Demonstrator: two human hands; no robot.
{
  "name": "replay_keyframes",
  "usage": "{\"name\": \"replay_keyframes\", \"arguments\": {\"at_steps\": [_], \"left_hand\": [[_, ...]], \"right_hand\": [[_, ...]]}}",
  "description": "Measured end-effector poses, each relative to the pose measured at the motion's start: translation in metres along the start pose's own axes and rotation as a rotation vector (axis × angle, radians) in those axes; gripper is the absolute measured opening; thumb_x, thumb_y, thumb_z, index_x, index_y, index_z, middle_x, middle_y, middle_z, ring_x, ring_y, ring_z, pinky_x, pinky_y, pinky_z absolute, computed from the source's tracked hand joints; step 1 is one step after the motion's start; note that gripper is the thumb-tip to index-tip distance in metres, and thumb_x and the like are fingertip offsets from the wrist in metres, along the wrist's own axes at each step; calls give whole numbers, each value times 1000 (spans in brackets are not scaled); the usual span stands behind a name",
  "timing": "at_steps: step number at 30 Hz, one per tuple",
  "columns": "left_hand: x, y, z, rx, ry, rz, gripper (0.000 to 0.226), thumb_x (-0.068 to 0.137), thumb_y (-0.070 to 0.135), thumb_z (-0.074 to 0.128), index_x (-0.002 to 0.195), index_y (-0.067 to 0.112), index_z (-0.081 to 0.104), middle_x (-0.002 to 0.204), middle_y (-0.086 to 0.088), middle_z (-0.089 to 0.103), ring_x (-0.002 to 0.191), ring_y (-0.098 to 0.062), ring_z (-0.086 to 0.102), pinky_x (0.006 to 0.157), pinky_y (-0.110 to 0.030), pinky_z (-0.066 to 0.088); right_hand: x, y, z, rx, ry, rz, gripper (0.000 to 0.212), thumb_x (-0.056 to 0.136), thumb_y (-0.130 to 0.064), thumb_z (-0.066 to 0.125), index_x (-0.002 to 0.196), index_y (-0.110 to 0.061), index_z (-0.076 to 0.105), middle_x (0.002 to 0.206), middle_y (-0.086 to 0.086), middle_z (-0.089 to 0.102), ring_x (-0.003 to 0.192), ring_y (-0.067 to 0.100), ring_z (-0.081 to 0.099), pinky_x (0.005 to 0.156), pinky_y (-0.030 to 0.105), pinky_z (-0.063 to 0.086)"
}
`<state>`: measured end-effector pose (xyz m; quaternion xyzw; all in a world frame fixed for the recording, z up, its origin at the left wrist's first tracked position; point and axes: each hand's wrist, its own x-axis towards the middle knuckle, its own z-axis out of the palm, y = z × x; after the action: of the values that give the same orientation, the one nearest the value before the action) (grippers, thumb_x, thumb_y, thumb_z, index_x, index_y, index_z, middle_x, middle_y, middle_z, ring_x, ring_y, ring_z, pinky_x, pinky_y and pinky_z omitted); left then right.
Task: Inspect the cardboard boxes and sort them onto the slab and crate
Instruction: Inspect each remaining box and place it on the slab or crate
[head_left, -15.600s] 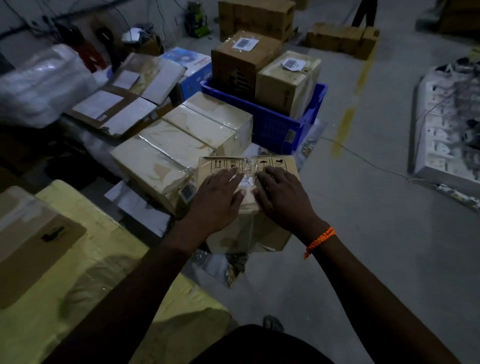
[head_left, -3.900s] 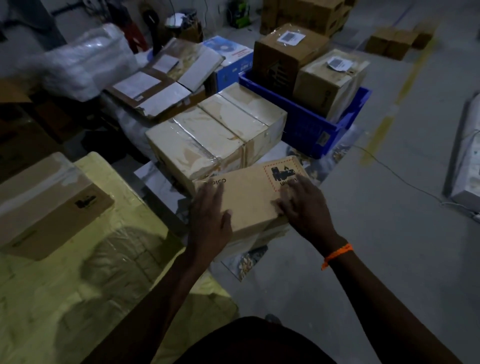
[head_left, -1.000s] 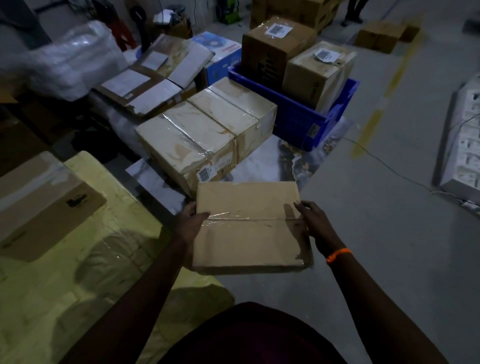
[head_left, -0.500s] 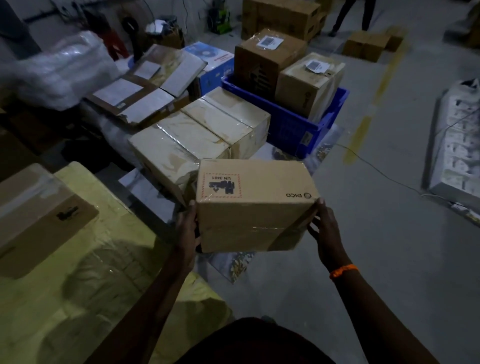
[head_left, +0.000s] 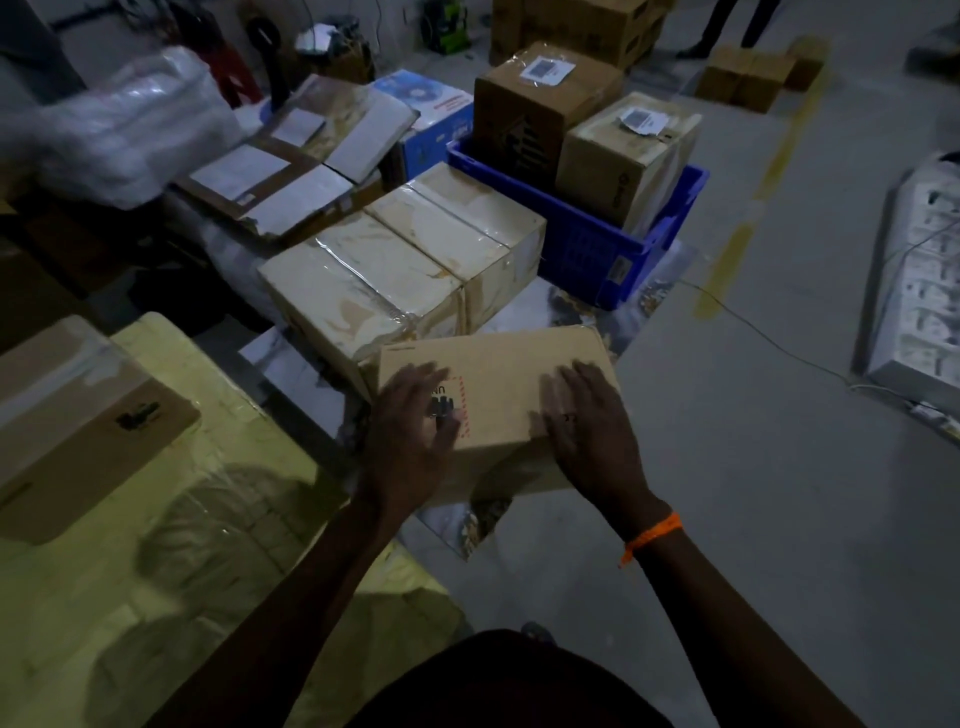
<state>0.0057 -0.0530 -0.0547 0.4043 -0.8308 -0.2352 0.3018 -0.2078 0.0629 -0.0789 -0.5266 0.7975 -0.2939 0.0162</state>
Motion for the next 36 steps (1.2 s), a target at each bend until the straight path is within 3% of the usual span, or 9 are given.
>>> {"name": "replay_keyframes", "arguments": {"at_steps": [2, 4, 6, 15, 19, 22, 25, 30, 36], "left_hand": [[16, 8, 13, 177, -214, 105, 62, 98, 47, 42, 154, 20, 37, 162, -3, 33, 151, -22, 23, 121, -42, 20], [26, 5, 28, 312, -391, 96, 69, 100, 53, 28, 160, 19, 19, 169, -3, 15, 156, -22, 8, 124, -45, 10], [27, -2, 38, 428, -440, 107, 71, 101, 56, 16, 161, 18, 15, 169, -4, 10, 156, -22, 7, 124, -43, 5], [22, -1, 40, 491, -376, 154, 69, 102, 52, 20, 155, 11, 36, 163, -10, 31, 150, -27, 31, 120, -49, 24], [14, -9, 31, 499, -432, 217, 82, 102, 63, 5, 156, 9, 32, 164, -11, 29, 151, -28, 29, 121, -50, 25], [-4, -22, 19, 520, -380, 227, 80, 103, 63, 12, 153, 6, 39, 160, -14, 37, 146, -29, 38, 117, -51, 32], [-30, -41, 9, 496, -294, 267, 73, 105, 58, 23, 155, 7, 36, 162, -13, 33, 148, -28, 35, 118, -52, 30], [-39, -40, 15, 469, -220, 255, 78, 100, 61, 34, 157, 9, 29, 165, -9, 27, 152, -24, 25, 123, -48, 18], [-36, -45, 16, 502, -224, 285, 81, 97, 58, 43, 158, 8, 27, 166, -11, 25, 153, -26, 23, 121, -50, 24]], "right_hand": [[18, -15, 7, -86, -206, -95, 65, 106, -41, 45, 160, -9, 31, 168, 16, 26, 156, 32, 21, 122, 51, 24], [31, -25, 13, -163, -333, -131, 65, 109, -44, 32, 165, -15, 16, 173, 11, 11, 160, 28, 8, 125, 51, 16], [33, -26, 19, -220, -363, -123, 68, 106, -51, 13, 165, -18, 13, 173, 7, 9, 160, 26, 6, 127, 50, 12], [30, -23, 26, -235, -347, -103, 73, 101, -54, 6, 165, -20, 17, 173, 3, 9, 160, 24, 7, 126, 48, 11], [24, -24, 18, -227, -388, -115, 80, 98, -60, 1, 165, -18, 14, 173, 3, 6, 160, 23, 3, 128, 47, 9], [5, -10, 5, -173, -355, -101, 89, 99, -70, 3, 164, -14, 22, 171, 5, 16, 159, 22, 12, 127, 44, 12], [-26, 15, -1, -237, -204, -126, 73, 106, -59, 22, 162, -13, 30, 169, 6, 25, 157, 20, 19, 126, 46, 22], [-40, 24, 6, -258, -102, -140, 68, 107, -51, 35, 162, -13, 29, 170, 5, 24, 158, 20, 18, 127, 42, 16], [-35, 25, 10, -250, -88, -140, 69, 104, -47, 44, 162, -14, 29, 169, 4, 25, 157, 18, 17, 126, 42, 15]]}}
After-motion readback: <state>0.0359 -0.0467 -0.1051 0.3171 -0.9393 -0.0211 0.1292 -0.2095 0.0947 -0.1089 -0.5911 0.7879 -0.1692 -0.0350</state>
